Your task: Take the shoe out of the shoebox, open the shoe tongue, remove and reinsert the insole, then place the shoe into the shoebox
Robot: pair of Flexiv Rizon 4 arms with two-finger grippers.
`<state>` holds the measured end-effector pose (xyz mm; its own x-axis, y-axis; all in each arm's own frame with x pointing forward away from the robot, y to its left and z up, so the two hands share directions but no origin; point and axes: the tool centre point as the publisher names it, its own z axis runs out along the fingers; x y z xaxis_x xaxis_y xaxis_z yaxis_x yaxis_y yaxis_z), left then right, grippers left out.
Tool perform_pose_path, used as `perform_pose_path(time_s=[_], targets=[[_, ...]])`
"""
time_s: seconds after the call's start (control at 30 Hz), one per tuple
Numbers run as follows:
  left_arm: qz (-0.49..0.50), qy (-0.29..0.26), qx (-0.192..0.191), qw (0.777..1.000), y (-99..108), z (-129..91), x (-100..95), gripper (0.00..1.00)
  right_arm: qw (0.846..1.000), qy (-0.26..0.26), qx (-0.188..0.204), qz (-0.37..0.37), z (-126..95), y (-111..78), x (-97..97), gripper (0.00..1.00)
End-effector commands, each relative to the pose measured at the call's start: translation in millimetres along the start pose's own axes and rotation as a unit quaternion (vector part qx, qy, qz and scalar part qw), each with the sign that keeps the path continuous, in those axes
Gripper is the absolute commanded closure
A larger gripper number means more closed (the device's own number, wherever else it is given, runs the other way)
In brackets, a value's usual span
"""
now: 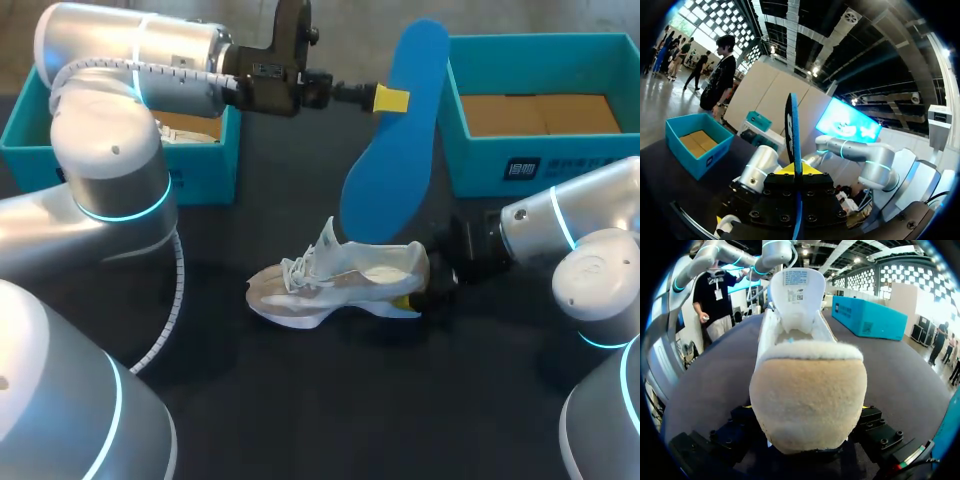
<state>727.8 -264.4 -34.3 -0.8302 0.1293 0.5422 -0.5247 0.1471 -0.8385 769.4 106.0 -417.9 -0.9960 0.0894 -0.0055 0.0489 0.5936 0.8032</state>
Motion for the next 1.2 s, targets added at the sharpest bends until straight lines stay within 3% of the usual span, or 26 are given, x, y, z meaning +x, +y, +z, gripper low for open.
perform_pose_path(time_s=[0.03,0.4,0.67,0.97,1.2], targets=[[0.001,0.000,0.001,1.000,1,1,-0.2,1.00,1.000,0.000,0.001,0.000,2,-0.3,-1.3,1.00],[-0.032,-0.030,0.081,0.996,-31,8,23.1,1.00,1.000,0.000,0.001,0.000,2,-0.3,-1.3,1.00],[-0.058,-0.038,0.149,0.986,-49,7,59.3,1.00,1.000,0.000,0.001,0.000,2,-0.3,-1.3,1.00],[-0.107,0.008,0.179,0.978,-57,2,90.7,1.00,1.000,0.000,0.001,0.000,2,-0.3,-1.3,1.00],[-0.152,0.031,0.157,0.975,-53,-3,113.4,1.00,1.000,0.000,0.001,0.000,2,-0.3,-1.3,1.00]])
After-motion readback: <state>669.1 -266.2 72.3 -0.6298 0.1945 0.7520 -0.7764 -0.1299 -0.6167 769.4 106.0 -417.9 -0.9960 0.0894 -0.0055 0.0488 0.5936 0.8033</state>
